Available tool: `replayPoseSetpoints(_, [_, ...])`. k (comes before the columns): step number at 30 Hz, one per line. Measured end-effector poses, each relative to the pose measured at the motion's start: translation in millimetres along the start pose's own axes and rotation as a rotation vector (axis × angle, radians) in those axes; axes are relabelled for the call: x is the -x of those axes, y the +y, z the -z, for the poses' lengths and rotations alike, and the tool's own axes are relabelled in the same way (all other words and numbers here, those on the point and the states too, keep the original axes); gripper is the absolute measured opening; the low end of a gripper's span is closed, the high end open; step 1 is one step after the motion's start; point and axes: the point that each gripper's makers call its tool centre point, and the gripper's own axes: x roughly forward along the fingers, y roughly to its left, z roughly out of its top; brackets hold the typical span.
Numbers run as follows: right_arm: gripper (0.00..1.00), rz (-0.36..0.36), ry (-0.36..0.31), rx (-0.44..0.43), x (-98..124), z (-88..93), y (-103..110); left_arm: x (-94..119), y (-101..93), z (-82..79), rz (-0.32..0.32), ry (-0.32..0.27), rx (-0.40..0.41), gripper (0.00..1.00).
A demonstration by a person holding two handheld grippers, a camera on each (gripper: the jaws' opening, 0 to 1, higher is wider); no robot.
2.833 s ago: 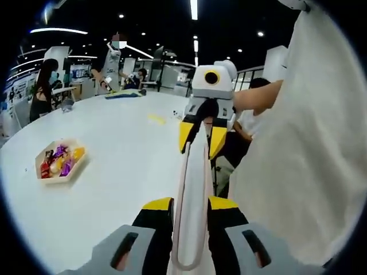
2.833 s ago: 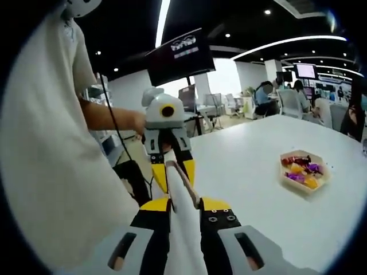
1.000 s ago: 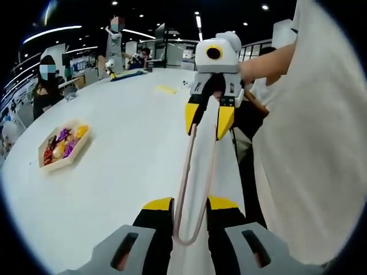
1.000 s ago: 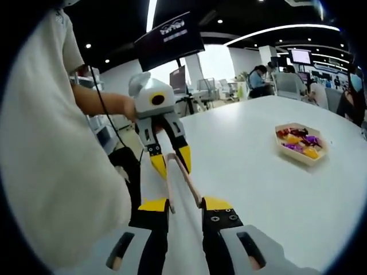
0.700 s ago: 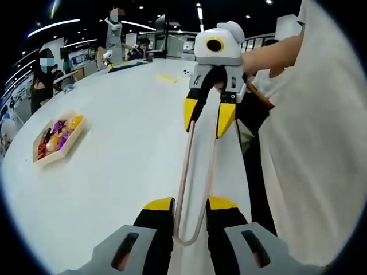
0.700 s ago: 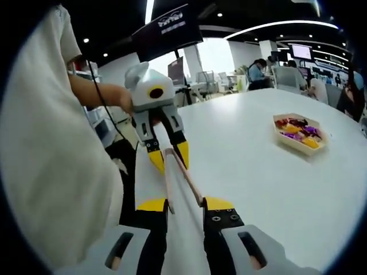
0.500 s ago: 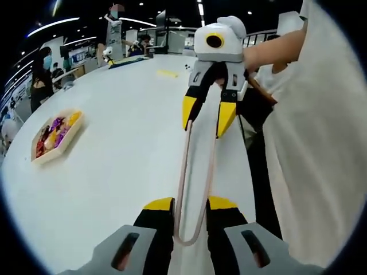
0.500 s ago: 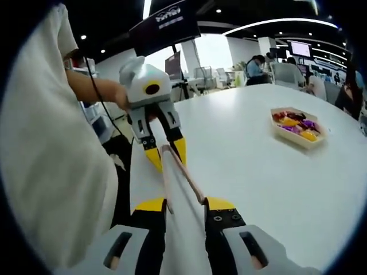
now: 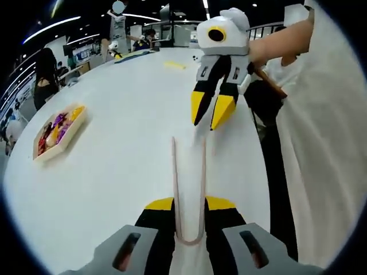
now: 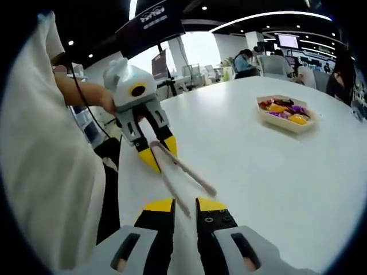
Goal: Place the target food into the container with the food tongs after gripping and lifting it, then release it inside without dropping or visibly crushing the food.
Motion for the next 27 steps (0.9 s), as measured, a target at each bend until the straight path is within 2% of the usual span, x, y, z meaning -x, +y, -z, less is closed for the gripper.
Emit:
replayPoseSetpoints(4, [0.24,0.020,-0.006,-0.016,1.5,0.3,-4.2,-0.2,1.1,-0.5,-0.005,0.001,-0.034,0.16])
replayPoseSetpoints(12, [0.24,0.023,0.021,0.000,-0.7,4.4,2.1,-7.4,3.2,1.1,0.006,0.008,-0.084,0.16])
replayPoseSetpoints(17, [0.23,0.016,0.015,-0.015,-3.8,6.4,8.1,-8.5,5.8,1.1,0.018,0.021,-0.127,0.17])
replayPoseSetpoints(21, [0.22,0.019,0.016,-0.031,-5.2,7.2,9.5,-8.3,6.6,0.0,0.029,0.014,-0.082,0.17])
replayPoseSetpoints(23, [0.22,0.022,0.013,-0.040,-5.6,6.5,10.1,-6.2,8.5,-6.2,0.020,-0.024,-0.054,0.19])
replayPoseSetpoints(27, [0.21,0.037,0.012,-0.059,-6.5,7.2,10.2,-2.1,17.7,-11.9,-0.022,-0.066,0.000,0.34])
